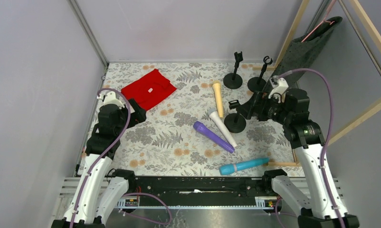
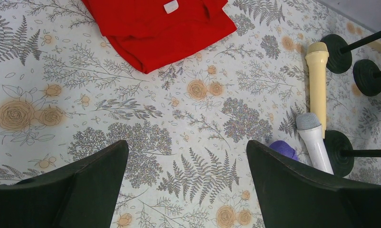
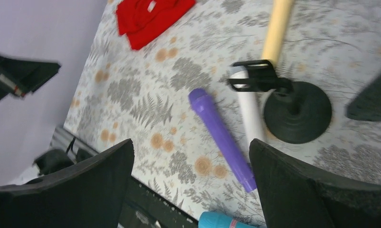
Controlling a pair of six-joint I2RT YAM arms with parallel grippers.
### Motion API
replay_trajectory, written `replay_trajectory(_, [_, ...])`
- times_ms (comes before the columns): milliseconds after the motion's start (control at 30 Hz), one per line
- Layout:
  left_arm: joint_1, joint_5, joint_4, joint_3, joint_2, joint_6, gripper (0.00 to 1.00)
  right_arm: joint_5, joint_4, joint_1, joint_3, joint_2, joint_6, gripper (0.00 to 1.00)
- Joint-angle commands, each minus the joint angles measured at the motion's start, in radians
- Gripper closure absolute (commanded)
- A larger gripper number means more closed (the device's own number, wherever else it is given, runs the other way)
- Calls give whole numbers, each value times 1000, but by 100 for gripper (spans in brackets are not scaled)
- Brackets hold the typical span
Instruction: Attach the microphones to the stand
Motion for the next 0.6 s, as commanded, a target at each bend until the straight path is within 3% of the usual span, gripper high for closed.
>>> replay_trajectory(0, [4, 9, 37, -3, -11, -2, 1, 164, 21, 237, 56, 37, -51, 4])
replay_trajectory(100, [3, 12, 34, -2, -8, 0, 1, 336, 32, 453, 50, 102, -62, 5])
replay_trajectory(267, [3, 7, 22, 6, -11, 2, 1, 404, 91, 671, 27, 226, -109, 7])
replay_trajectory(567, [3, 73, -12, 34, -33, 18, 1, 405, 143, 721, 45, 518, -235, 6])
